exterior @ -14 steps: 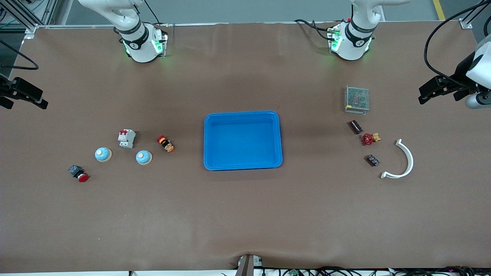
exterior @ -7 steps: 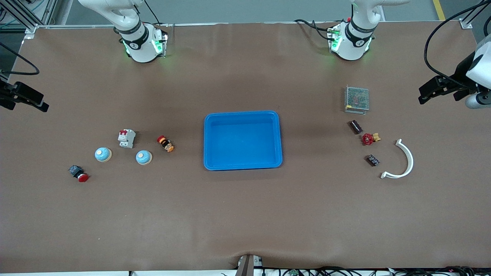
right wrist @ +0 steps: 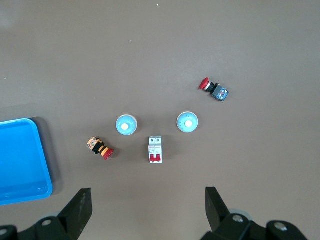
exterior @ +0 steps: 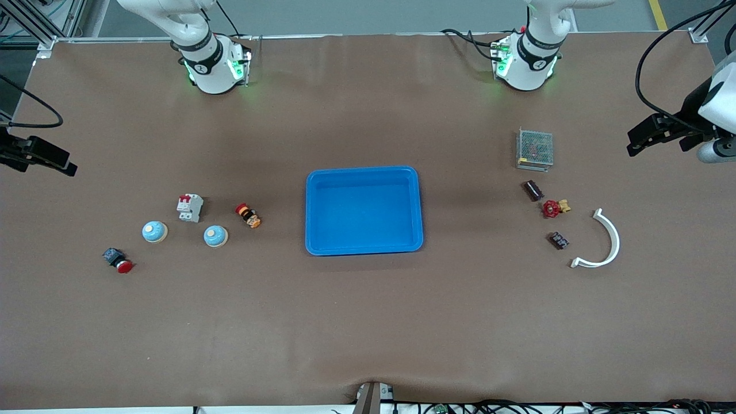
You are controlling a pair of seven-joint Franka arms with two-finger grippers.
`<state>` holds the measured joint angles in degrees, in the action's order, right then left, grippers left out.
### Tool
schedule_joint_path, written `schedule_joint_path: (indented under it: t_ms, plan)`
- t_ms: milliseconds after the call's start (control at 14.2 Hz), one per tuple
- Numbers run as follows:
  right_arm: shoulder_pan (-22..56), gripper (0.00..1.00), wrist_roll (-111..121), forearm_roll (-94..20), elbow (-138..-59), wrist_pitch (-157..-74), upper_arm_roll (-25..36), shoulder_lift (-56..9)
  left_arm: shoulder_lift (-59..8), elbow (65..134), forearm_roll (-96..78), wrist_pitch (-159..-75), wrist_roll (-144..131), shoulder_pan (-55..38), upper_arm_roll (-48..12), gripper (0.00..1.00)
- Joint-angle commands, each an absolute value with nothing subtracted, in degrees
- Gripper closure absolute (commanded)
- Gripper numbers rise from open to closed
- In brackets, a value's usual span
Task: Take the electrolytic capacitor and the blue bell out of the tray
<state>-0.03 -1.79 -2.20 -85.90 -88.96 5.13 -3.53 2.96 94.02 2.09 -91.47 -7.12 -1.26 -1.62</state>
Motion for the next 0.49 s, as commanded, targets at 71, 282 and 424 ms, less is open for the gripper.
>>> schedule_joint_path:
  t_ms: [71, 282, 424]
  plan:
    - [0.2, 0.0, -2.3, -1.7, -85.4, -88.1, 5.3, -3.3, 3.4, 94.1, 0.9, -91.3, -6.2, -0.9, -1.9, 0.0]
    - [0.3, 0.0, -2.1, -1.3, -85.4, -88.1, 5.2, -3.3, 3.4, 94.0, 0.9, -91.5, -6.2, -0.9, -1.9, 0.0]
    - [0.3, 0.0, -2.1, -1.4, -85.4, -88.2, 5.2, -3.3, 3.4, 94.1, 0.8, -91.4, -6.2, -0.9, -1.9, 0.0]
